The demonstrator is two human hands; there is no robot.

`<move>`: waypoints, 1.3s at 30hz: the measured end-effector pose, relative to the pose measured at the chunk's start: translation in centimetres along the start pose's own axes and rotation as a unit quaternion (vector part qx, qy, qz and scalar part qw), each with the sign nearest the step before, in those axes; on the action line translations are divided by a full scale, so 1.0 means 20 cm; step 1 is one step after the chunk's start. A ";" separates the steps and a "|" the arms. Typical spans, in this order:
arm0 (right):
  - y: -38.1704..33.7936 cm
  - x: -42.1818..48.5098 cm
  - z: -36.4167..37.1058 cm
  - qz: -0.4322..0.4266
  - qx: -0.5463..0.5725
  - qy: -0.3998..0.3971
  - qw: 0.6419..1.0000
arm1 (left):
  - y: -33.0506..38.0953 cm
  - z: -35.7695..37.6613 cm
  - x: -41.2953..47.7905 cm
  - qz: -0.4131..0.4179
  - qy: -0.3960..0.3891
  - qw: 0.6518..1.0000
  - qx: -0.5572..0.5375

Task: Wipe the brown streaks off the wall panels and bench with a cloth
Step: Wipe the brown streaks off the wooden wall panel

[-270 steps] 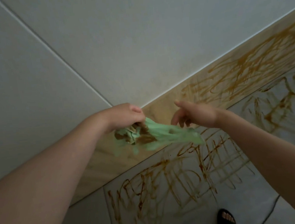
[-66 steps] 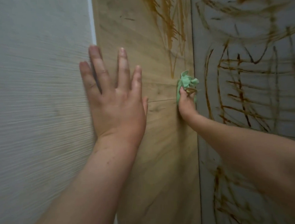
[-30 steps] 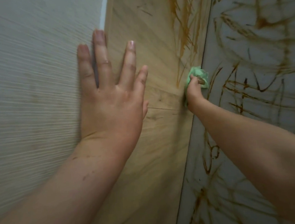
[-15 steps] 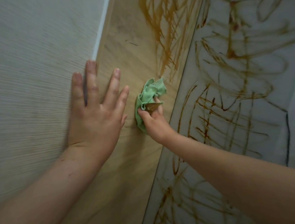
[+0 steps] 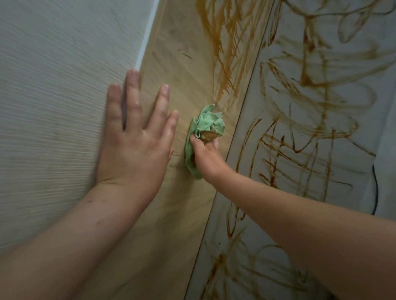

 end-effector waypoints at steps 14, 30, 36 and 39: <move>-0.14 0.26 -0.15 -0.050 0.079 0.099 0.991 | -0.01 -0.02 0.00 -0.003 0.014 0.998 -0.054; -0.31 0.26 -0.10 -0.105 0.158 0.066 0.980 | -0.26 -0.15 0.51 -0.079 0.017 0.996 -0.028; -0.31 0.54 -0.25 -0.117 0.130 0.136 0.975 | -0.24 -0.14 0.52 -0.080 0.039 0.991 -0.100; -0.07 0.80 -0.45 -0.008 0.156 0.187 0.970 | -0.22 -0.14 0.53 -0.081 0.059 0.989 -0.108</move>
Point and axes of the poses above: each hand's wrist, its own x-axis towards the middle knuckle, its own z-axis out of the palm, y = z × x, the point moved 10 cm from there along x, towards the middle knuckle, and after that the axes turned 14 degrees about x, right-handed, at the moved point
